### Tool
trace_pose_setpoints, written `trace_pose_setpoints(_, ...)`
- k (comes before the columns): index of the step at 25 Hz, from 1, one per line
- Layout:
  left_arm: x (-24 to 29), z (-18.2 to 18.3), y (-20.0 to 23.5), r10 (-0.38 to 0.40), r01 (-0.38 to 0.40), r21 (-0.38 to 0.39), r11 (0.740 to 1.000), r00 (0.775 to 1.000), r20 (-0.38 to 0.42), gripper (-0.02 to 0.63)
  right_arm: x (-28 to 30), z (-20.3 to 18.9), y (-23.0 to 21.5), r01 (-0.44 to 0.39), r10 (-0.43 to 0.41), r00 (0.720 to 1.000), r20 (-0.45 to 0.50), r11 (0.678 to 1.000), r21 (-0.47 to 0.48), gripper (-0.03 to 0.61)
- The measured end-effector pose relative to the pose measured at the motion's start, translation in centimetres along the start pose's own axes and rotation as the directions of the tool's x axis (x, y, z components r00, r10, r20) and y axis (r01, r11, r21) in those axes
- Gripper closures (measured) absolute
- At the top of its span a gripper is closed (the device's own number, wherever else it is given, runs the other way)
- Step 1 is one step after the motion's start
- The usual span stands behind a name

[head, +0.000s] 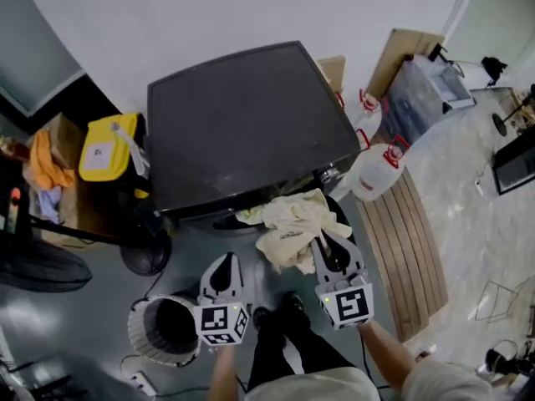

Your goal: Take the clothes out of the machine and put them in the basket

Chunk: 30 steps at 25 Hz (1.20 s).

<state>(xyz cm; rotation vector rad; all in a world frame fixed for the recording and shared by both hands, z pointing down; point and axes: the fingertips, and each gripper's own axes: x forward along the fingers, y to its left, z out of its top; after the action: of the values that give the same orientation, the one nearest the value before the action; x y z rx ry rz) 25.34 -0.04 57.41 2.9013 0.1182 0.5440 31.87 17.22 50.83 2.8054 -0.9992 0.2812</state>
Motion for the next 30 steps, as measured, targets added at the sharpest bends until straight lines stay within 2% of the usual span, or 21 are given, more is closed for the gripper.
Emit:
trace_pose_setpoints(6,-5.4,6.6,-0.3,0.085,-0.086,0.019,0.996,0.995,0.055,0.595,-2.7,6.2,0.0,-0.060,0.060,0.998,0.010,0.998,0.015,0.515)
trace_pose_setpoints(9,-7.9,9.3,0.4,0.141,-0.142,0.012,0.990,0.985,0.095,0.595,-3.4,8.8,0.1,-0.089,0.090,0.996,0.030,0.996,-0.013,0.515)
trace_pose_setpoints(13,-12.2,11.2,1.6,0.227,-0.227,-0.011,0.974,0.964,0.138,0.595,-4.7,11.3,1.4,-0.145,0.147,0.988,0.047,0.988,-0.045,0.515)
trace_pose_setpoints(17,-17.2,11.3,3.9,0.329,-0.326,-0.047,0.944,0.930,0.164,0.595,-5.1,12.5,5.6,-0.253,0.258,0.965,0.052,0.964,-0.088,0.515)
trace_pose_setpoints(20,-21.2,10.8,6.0,0.412,-0.404,-0.076,0.911,0.895,0.170,0.595,-4.6,13.0,9.7,-0.343,0.350,0.935,0.052,0.933,-0.109,0.515)
trace_pose_setpoints(23,-25.8,10.0,8.1,0.493,-0.480,-0.116,0.870,0.852,0.174,0.595,-4.7,13.4,14.6,-0.437,0.445,0.894,0.054,0.892,-0.118,0.515)
trace_pose_setpoints(30,-36.8,7.4,13.4,0.659,-0.627,-0.206,0.751,0.731,0.179,0.595,-5.5,15.0,29.0,-0.644,0.661,0.749,0.050,0.744,-0.179,0.515)
